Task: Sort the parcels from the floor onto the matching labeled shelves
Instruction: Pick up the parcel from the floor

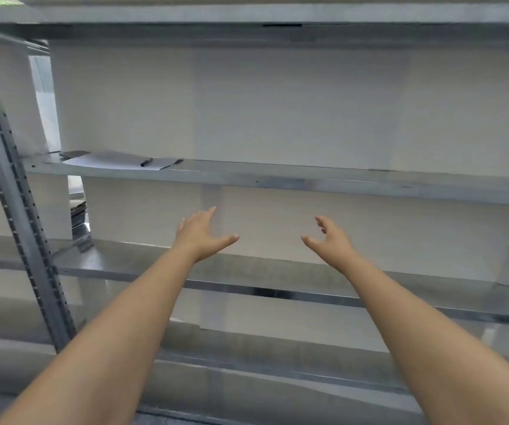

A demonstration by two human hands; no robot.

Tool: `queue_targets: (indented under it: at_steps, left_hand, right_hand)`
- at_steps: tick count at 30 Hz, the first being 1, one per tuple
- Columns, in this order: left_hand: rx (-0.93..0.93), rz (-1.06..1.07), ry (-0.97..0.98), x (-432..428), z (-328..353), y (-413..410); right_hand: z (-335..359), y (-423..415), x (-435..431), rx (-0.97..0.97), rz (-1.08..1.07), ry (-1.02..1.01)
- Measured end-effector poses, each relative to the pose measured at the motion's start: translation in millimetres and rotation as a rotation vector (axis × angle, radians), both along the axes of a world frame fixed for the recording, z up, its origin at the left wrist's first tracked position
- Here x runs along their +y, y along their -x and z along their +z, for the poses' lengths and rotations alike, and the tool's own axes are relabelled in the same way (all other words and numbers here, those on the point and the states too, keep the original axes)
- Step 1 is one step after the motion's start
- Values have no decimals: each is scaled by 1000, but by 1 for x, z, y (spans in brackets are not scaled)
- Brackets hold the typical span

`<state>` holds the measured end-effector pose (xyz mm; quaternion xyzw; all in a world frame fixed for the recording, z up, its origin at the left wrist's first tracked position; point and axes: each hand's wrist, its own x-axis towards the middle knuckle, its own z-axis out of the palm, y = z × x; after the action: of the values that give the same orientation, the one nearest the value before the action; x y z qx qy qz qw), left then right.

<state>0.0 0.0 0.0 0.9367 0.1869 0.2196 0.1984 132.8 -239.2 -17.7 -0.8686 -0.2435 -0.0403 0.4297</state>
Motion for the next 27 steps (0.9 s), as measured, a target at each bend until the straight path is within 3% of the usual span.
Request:
queue_targets:
  at_steps: [9, 27]
  left_hand:
    - [44, 85, 32, 12, -24, 27]
    - [135, 342, 116, 45, -88, 131]
  right_hand:
    - [-23, 9, 25, 55, 49, 33]
    - [-72, 65, 109, 140, 364, 97]
